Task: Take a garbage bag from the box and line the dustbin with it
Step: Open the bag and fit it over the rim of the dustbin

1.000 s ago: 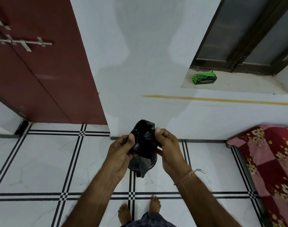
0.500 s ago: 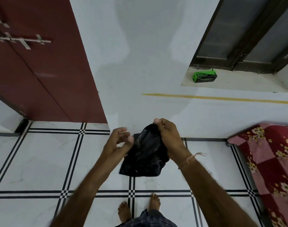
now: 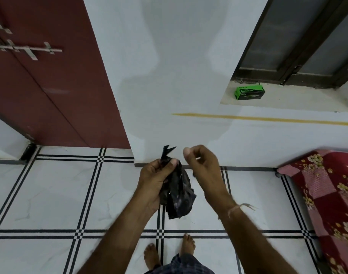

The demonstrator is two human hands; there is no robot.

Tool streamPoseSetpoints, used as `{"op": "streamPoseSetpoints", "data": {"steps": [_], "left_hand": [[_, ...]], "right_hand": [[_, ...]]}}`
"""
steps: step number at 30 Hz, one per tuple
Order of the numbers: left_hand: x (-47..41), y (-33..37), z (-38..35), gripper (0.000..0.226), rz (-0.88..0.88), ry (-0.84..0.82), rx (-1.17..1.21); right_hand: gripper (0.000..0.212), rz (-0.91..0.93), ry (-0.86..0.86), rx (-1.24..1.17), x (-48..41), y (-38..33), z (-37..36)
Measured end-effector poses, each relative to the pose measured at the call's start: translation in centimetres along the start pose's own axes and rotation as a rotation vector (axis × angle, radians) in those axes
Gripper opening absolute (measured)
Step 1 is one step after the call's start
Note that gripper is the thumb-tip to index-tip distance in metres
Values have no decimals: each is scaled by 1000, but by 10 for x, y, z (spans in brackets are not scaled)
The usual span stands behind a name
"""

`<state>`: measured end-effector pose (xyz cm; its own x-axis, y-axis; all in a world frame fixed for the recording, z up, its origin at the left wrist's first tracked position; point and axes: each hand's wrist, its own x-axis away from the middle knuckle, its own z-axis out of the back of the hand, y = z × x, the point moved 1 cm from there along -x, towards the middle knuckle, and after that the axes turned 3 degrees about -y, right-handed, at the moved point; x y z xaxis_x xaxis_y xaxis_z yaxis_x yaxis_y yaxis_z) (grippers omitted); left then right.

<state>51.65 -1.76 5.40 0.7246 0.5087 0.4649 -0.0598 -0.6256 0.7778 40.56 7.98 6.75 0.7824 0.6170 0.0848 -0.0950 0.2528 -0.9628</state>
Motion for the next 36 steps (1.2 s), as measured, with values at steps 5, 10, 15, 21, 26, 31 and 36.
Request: {"op": "streamPoseSetpoints", "data": {"steps": [5, 10, 15, 21, 26, 31, 36], "left_hand": [[-6, -6, 3, 31, 60, -24, 123], [-13, -16, 12, 55, 46, -66, 140], [-17, -12, 35, 61, 45, -78, 177], [-27, -19, 76, 55, 158, 104, 387], [-30, -24, 89, 67, 161, 117, 377], [-28, -25, 103, 56, 118, 35, 277], [-16, -23, 123, 62, 12, -33, -242]], "right_hand": [[17, -151, -261, -255, 16, 5, -10], [21, -251, -233, -355, 9, 17, -1], [42, -452, -165, -644, -1, 32, 11], [37, -728, -66, -932, -14, 54, 30], [25, -811, -16, -915, -26, 66, 26], [38, -627, -89, -875, -35, 74, 34], [33, -426, -207, -497, -37, 70, 52]]}}
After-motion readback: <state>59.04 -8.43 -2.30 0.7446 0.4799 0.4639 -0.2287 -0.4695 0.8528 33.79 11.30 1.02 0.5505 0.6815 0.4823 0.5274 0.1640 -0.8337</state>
